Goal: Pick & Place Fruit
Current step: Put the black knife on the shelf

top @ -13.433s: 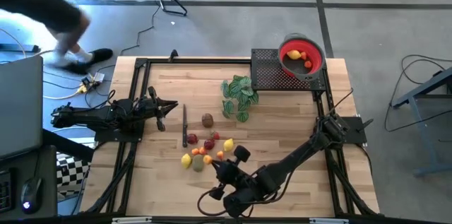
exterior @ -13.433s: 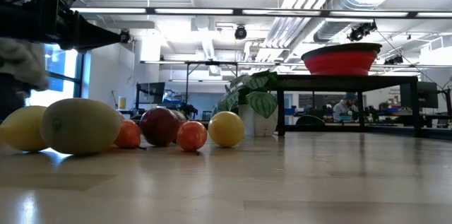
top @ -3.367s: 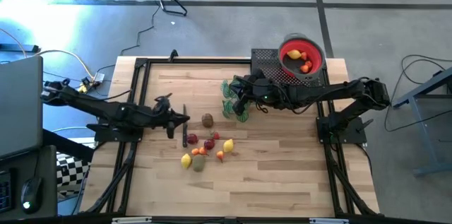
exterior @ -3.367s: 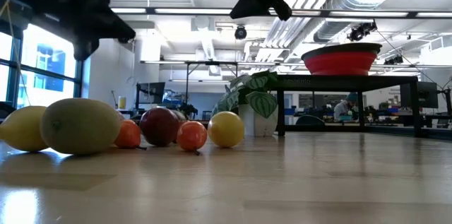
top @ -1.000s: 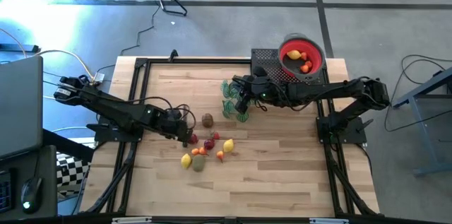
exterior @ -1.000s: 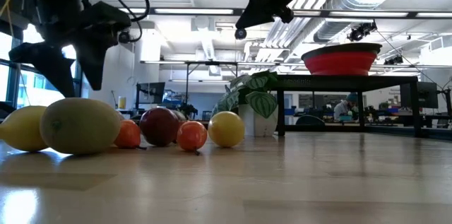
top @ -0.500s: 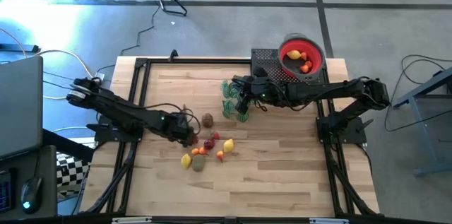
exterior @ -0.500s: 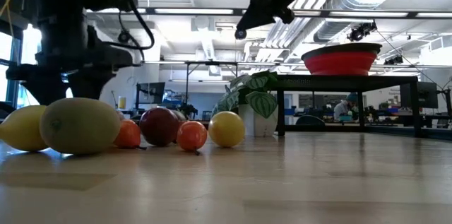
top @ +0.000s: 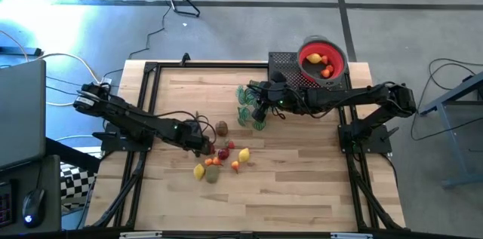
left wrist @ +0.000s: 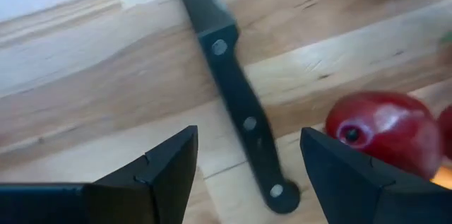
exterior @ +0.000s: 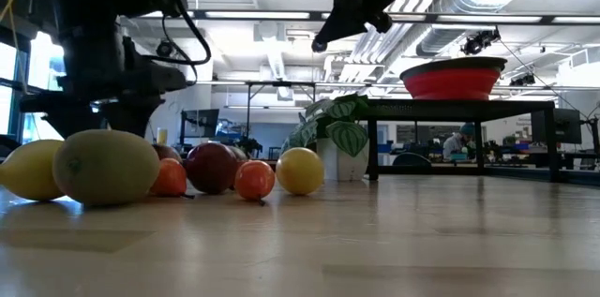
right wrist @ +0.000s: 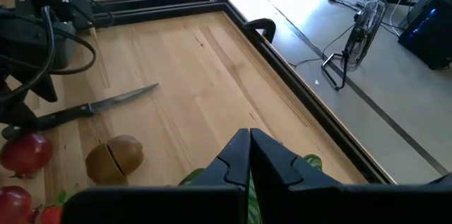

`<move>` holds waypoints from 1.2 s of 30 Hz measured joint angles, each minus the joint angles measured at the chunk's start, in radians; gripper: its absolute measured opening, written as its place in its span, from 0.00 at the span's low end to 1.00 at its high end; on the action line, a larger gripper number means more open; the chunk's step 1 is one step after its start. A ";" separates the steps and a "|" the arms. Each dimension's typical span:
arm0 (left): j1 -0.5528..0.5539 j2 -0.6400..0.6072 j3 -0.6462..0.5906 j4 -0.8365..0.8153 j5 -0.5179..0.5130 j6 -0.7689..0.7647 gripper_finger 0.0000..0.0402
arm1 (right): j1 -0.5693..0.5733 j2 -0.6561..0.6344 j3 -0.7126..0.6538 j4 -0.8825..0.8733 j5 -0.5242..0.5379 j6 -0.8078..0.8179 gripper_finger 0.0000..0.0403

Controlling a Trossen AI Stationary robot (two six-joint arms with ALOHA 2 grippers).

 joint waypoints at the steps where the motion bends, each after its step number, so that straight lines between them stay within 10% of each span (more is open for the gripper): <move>1: 0.000 0.007 0.000 0.007 -0.002 0.000 0.61 | 0.000 0.000 0.000 -0.001 0.000 0.000 0.01; 18: 0.000 0.100 0.006 0.016 0.047 -0.050 0.60 | 0.000 0.000 0.000 -0.002 0.001 0.000 0.01; 36: 0.000 0.102 0.013 -0.001 0.059 -0.078 0.25 | 0.000 0.000 0.000 -0.002 0.000 0.000 0.01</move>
